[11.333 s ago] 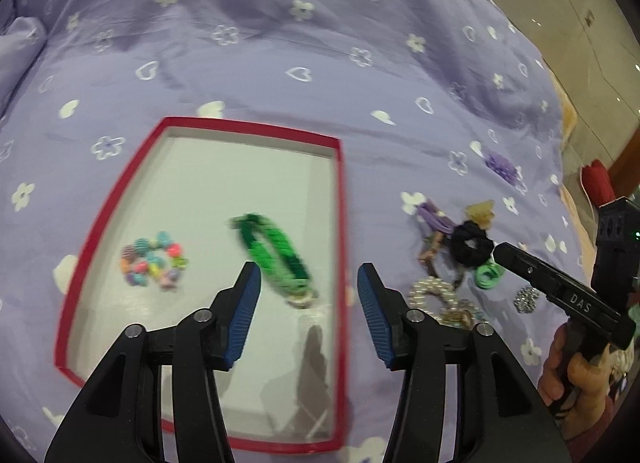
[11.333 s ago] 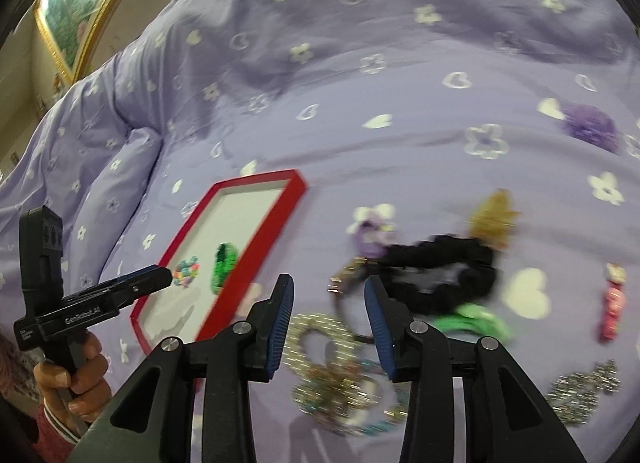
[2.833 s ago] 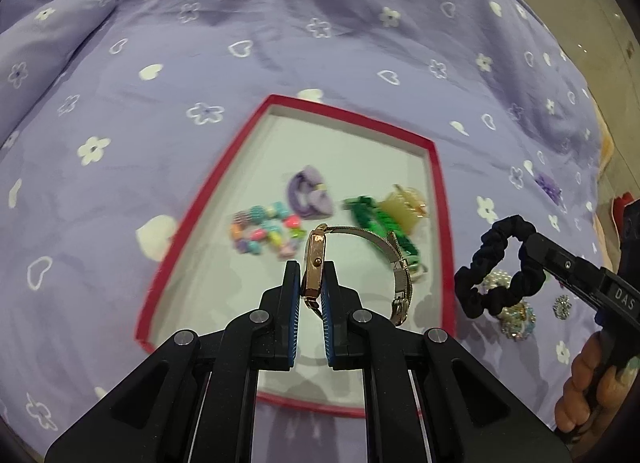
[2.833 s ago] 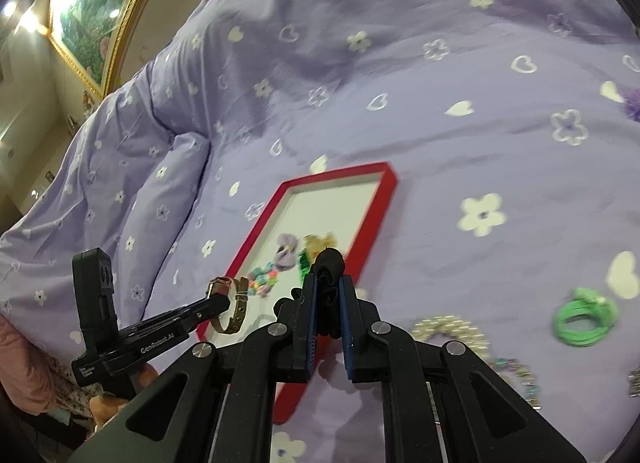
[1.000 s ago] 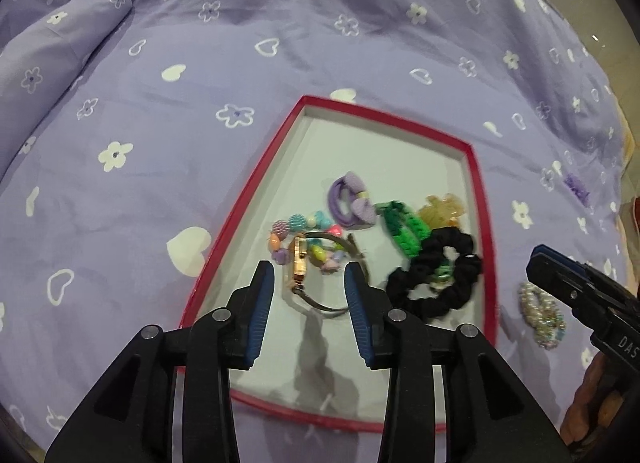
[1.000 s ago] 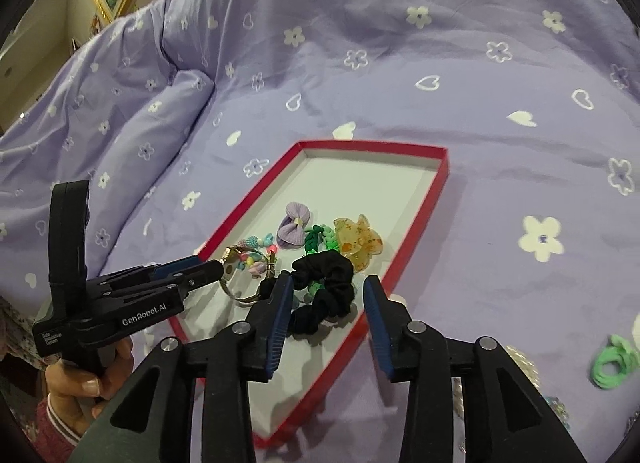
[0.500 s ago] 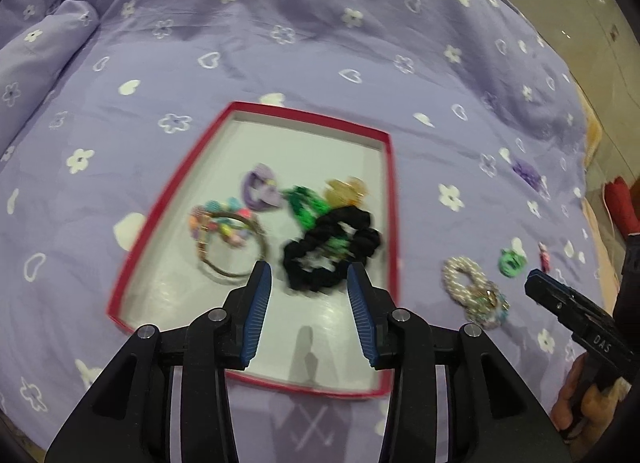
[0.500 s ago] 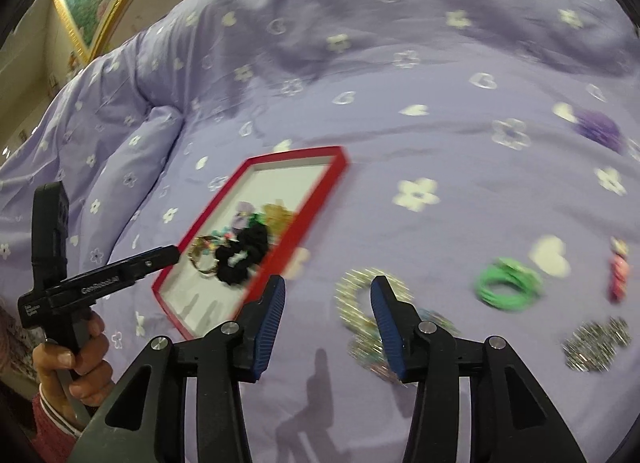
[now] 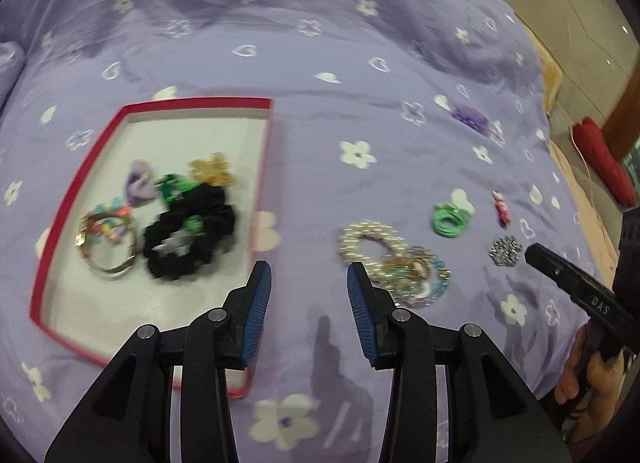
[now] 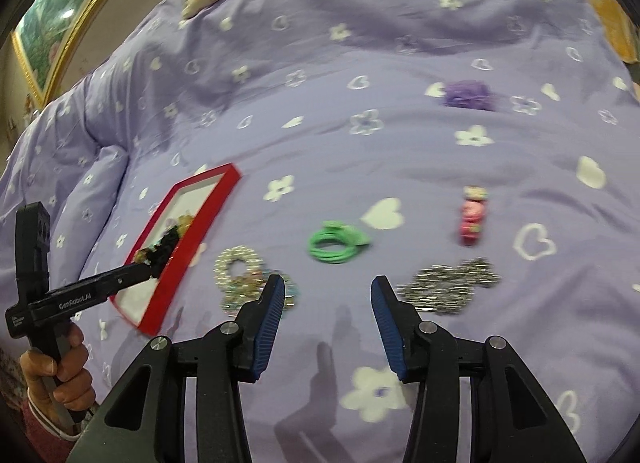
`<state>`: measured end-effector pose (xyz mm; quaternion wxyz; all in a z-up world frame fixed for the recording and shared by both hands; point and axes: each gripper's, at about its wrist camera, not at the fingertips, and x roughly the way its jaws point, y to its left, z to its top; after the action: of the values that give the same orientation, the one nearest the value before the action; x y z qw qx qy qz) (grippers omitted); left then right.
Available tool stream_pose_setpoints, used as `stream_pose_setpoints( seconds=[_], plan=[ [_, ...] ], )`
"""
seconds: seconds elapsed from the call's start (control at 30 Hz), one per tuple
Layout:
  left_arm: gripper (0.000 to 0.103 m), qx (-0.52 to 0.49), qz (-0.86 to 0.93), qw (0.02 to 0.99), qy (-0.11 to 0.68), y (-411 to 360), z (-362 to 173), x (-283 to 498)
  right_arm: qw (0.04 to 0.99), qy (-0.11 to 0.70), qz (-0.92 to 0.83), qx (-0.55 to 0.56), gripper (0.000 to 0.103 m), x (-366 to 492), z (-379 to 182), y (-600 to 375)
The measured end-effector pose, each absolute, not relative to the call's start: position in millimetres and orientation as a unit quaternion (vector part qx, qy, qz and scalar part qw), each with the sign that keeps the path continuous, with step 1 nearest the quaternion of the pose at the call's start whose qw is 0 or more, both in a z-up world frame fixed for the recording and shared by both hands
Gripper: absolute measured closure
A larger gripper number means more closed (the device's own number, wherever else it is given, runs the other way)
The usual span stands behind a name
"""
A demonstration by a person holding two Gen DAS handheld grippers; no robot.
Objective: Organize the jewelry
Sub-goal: 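Open both tools over the lid and move them back toward the remaining jewelry, then grasp the green hair tie with the left tool while the right tool grasps the pink charm clip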
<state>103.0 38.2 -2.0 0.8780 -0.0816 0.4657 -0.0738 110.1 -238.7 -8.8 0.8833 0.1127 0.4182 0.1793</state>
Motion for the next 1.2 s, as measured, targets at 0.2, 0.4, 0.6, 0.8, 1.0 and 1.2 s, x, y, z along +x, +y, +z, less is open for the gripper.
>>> stream_pose_setpoints(
  seconds=[0.2, 0.4, 0.6, 0.8, 1.0, 1.2],
  plan=[
    [0.065, -0.063, -0.101, 0.877, 0.465, 4.7, 0.7, 118.5, 0.887, 0.418, 0.15, 0.126, 0.056, 121.4, -12.5, -271.9],
    [0.065, -0.037, -0.129, 0.871, 0.473, -35.3, -2.0, 141.4, 0.888, 0.424, 0.131, 0.121, 0.056, 143.9, -19.6, -292.9],
    [0.065, -0.007, -0.15, 0.862, 0.483, -71.3, -12.2, 165.3, 0.883, 0.439, 0.127, 0.11, 0.056, 170.3, -31.8, -296.2],
    [0.065, 0.014, -0.17, 0.849, 0.501, -90.4, -28.7, 185.6, 0.878, 0.451, 0.124, 0.1, 0.056, 186.9, -41.8, -294.4],
    [0.065, 0.026, -0.186, 0.83, 0.525, -103.1, -49.3, 199.7, 0.874, 0.461, 0.124, 0.092, 0.056, 194.8, -49.7, -292.6],
    [0.073, 0.035, -0.201, 0.831, 0.518, -110.9, -52.1, 201.8, 0.876, 0.458, 0.121, 0.089, 0.06, 197.5, -56.0, -291.9]
  ],
)
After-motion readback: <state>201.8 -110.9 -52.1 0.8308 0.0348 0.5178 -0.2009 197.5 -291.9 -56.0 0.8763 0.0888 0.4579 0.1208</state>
